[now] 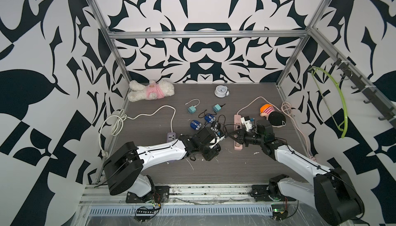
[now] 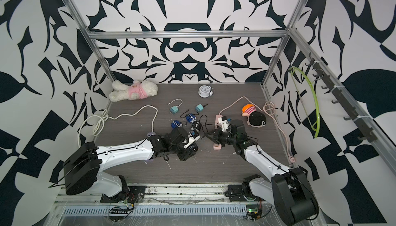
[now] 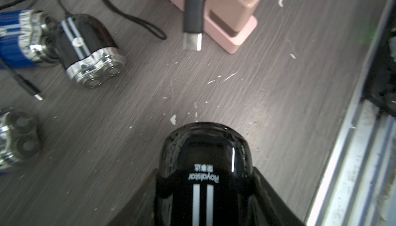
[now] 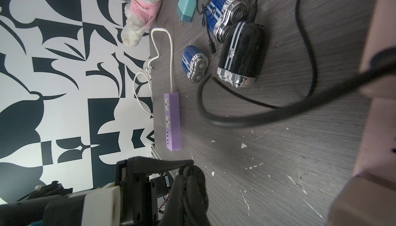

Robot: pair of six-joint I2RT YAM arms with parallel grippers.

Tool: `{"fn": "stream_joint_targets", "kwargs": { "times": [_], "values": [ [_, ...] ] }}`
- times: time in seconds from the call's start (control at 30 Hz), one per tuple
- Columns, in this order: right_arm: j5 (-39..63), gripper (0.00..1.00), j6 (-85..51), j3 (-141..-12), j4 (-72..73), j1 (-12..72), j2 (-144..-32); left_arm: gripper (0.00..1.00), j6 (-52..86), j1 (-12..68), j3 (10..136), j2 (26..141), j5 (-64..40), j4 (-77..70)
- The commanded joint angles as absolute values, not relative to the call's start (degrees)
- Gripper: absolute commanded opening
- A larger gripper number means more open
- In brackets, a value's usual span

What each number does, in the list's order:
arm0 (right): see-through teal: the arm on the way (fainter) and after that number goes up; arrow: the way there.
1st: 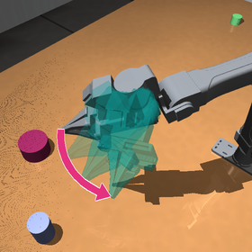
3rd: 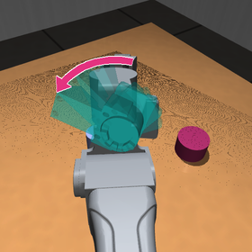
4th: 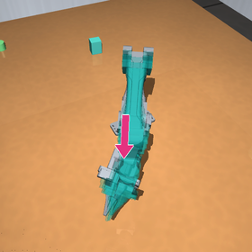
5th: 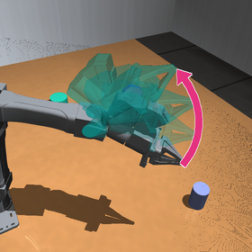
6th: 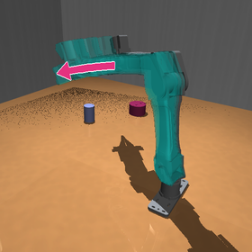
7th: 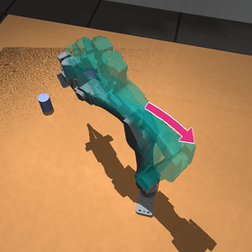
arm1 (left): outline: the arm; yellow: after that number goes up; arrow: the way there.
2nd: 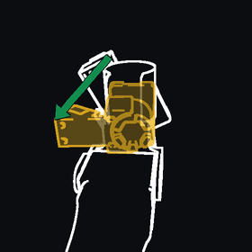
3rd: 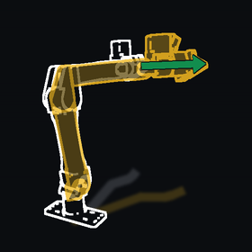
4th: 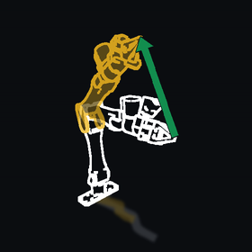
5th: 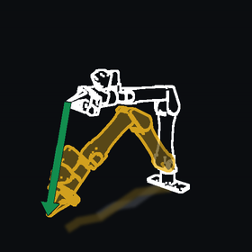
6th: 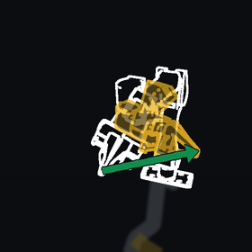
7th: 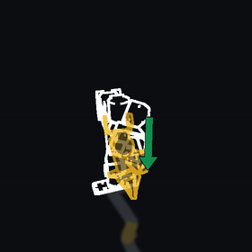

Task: Unplug the electric shaver
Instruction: Place the electric shaver at the center of the board, then place the charging cable at the center of the board.

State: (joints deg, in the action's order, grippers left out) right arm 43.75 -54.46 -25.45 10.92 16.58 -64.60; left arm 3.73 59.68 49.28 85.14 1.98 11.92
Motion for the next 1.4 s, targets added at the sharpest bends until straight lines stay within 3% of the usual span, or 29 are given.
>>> {"fn": "stream_joint_targets", "kwargs": {
  "times": [0.0, 0.2, 0.7, 0.93, 1.07, 1.37],
  "values": [
    [43.11, 0.00, -48.91, -28.77, 5.63, 16.44, -64.04, 0.29, 8.62, 57.72, 48.86, 84.63, 8.13, 12.84],
    [41.51, 0.00, -41.84, -30.75, -5.23, 16.52, -62.37, 0.31, 15.36, 54.26, 52.36, 89.81, 14.18, 20.22],
    [37.79, 0.00, -35.42, -31.11, -15.90, 16.61, -60.99, 0.34, 22.83, 49.18, 53.64, 93.87, 13.27, 24.22],
    [34.22, 0.00, -34.40, -31.37, -18.09, 16.70, -60.73, 0.46, 24.43, 48.17, 52.56, 93.87, 13.22, 24.52],
    [32.84, 0.00, -33.93, -31.47, -19.88, 16.69, -60.84, 0.65, 25.22, 48.08, 52.46, 93.86, 12.98, 25.05],
    [30.29, 0.00, -33.48, -31.00, -22.53, 17.05, -59.72, 0.74, 26.28, 47.82, 53.23, 94.66, 12.14, 25.65]
  ]
}}
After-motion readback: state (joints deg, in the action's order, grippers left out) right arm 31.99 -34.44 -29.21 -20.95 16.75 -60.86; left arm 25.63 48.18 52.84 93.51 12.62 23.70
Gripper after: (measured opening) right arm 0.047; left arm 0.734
